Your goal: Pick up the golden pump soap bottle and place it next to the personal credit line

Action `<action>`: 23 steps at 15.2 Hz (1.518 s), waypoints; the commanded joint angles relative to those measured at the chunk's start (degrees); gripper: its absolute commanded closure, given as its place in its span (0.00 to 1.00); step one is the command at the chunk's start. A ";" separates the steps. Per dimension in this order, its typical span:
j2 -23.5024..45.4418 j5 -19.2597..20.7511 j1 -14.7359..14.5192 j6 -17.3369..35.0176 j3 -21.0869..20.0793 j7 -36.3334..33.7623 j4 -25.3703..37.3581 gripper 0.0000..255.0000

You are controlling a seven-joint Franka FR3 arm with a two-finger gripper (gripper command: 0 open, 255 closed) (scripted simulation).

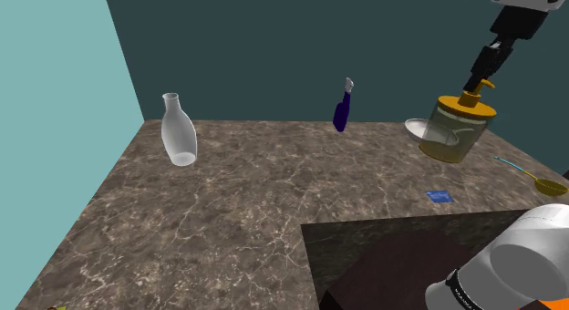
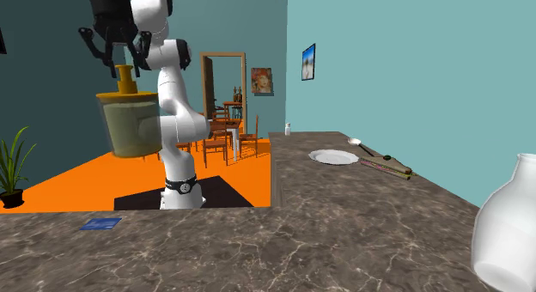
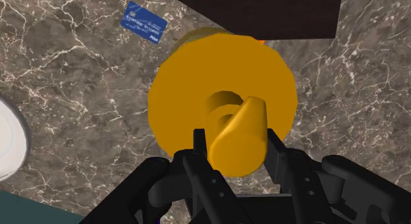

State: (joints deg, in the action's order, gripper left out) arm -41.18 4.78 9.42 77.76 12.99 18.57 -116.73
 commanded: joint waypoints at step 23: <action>9.88 13.13 -0.74 -11.88 29.05 33.25 27.12 1.00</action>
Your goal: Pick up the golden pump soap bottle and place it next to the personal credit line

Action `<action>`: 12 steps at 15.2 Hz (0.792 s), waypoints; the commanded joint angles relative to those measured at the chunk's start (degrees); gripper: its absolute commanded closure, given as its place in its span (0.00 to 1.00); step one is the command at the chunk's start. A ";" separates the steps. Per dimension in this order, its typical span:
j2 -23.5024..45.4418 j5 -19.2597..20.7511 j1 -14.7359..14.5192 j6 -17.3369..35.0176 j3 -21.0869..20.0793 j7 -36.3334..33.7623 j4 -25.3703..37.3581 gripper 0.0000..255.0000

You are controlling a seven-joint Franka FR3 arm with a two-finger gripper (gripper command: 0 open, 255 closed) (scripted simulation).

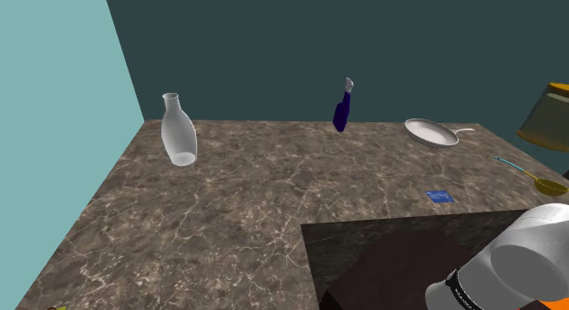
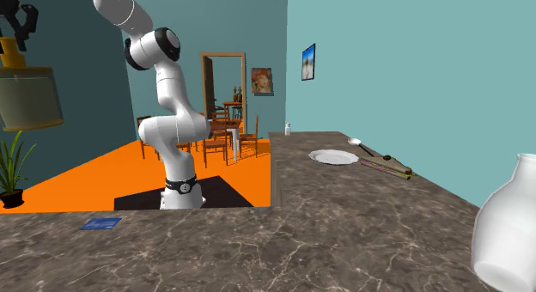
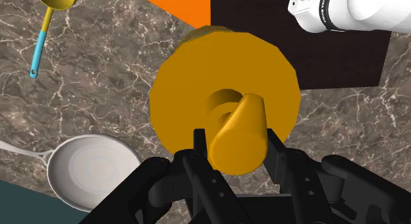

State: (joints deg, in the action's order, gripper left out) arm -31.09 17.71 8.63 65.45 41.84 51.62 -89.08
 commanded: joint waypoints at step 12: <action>-6.71 2.64 2.67 8.85 -1.02 -2.27 -15.09 1.00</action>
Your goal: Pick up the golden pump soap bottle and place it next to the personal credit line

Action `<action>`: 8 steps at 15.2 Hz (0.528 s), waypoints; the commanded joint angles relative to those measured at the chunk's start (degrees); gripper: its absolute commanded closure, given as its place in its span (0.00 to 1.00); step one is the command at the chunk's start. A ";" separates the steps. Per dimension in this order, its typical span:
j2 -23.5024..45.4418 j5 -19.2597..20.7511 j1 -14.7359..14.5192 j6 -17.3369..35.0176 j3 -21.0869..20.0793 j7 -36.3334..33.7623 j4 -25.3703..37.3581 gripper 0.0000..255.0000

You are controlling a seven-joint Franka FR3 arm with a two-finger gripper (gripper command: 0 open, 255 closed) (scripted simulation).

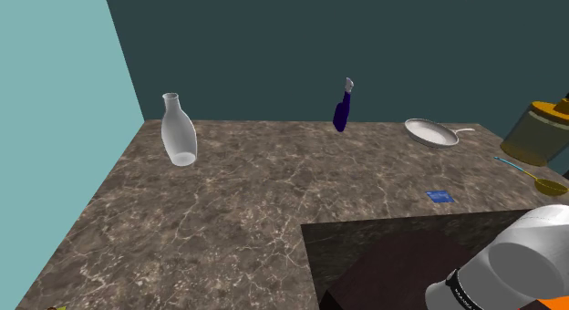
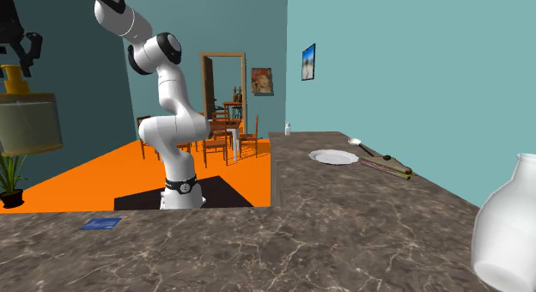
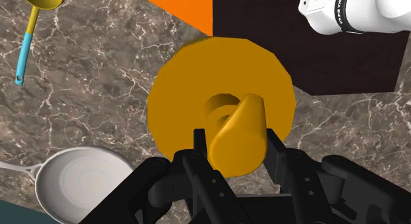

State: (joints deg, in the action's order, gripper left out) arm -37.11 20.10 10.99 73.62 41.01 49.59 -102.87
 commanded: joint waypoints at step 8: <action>-3.81 1.82 1.66 6.00 0.27 -1.27 -9.56 1.00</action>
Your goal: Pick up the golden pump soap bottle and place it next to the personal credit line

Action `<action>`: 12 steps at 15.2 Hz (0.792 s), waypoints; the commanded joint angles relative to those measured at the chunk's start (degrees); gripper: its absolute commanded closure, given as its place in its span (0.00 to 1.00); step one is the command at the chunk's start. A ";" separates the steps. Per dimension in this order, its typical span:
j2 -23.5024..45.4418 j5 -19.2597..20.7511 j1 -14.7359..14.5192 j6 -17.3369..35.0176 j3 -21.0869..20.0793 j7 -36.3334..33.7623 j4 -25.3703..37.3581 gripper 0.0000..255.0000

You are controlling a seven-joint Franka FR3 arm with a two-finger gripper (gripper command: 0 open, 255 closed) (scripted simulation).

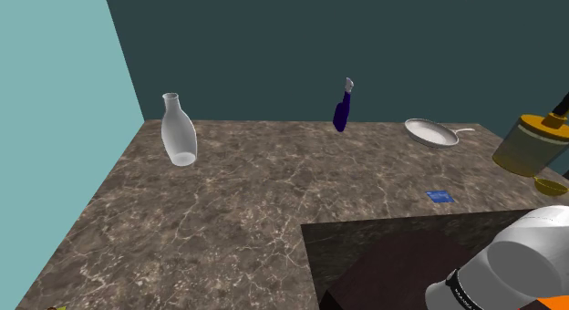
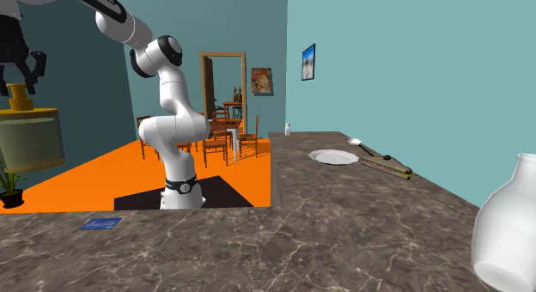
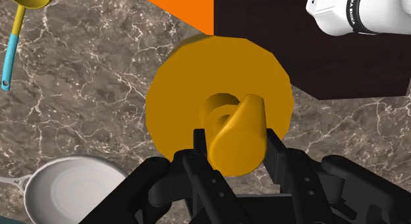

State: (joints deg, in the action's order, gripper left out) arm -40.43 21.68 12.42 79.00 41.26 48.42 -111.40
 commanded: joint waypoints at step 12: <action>-3.71 2.80 1.85 8.52 1.98 -1.15 -11.83 1.00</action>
State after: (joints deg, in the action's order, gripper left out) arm -44.09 24.31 14.27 86.75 42.96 47.35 -122.49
